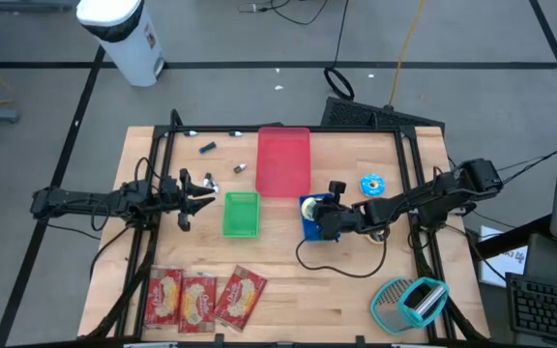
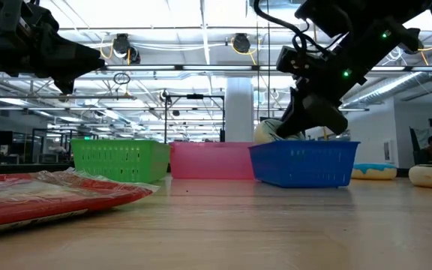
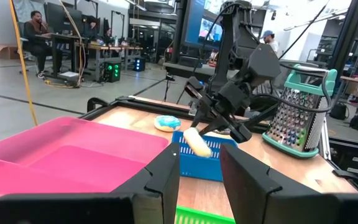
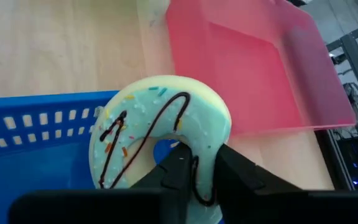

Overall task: Pick & Place Food Item
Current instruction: Put the light blue doughnut into the blue bin

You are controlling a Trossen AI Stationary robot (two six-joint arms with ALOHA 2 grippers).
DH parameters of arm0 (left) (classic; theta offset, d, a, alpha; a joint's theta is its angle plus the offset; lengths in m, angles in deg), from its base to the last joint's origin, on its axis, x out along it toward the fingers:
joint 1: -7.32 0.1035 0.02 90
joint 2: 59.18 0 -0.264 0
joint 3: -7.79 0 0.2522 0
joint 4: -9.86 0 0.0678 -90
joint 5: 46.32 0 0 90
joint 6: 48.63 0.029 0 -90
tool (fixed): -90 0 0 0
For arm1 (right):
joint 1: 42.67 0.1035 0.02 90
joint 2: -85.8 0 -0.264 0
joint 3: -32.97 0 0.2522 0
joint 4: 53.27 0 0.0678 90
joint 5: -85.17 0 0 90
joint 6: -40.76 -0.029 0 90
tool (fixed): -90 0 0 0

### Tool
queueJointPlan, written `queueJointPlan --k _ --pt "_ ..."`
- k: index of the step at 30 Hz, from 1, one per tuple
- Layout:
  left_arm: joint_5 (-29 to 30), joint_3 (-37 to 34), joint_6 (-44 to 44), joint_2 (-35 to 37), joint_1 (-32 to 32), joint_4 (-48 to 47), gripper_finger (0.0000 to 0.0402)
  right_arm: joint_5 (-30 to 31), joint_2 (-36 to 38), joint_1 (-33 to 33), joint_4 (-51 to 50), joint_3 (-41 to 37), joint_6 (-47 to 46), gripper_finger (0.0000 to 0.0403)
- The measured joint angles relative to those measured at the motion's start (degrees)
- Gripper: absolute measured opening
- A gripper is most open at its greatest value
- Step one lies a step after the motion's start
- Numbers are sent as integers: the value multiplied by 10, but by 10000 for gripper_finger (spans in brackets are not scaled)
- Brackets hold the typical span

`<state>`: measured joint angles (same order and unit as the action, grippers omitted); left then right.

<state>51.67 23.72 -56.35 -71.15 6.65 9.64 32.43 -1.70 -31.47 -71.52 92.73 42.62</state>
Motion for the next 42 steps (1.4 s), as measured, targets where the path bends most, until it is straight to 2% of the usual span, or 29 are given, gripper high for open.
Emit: queueJointPlan --k 8,15,25,34,42 --pt "0 0 0 0 0 0 115 1 0 0 0 0 44 145" --pt "0 0 0 0 0 0 115 0 0 0 0 0 99 187" --pt "0 0 0 0 0 0 115 2 0 0 0 0 115 194" --pt "0 0 0 0 0 0 115 -5 0 -3 -1 0 187 194" --pt "0 0 0 0 0 0 115 -13 0 -11 12 0 140 194"
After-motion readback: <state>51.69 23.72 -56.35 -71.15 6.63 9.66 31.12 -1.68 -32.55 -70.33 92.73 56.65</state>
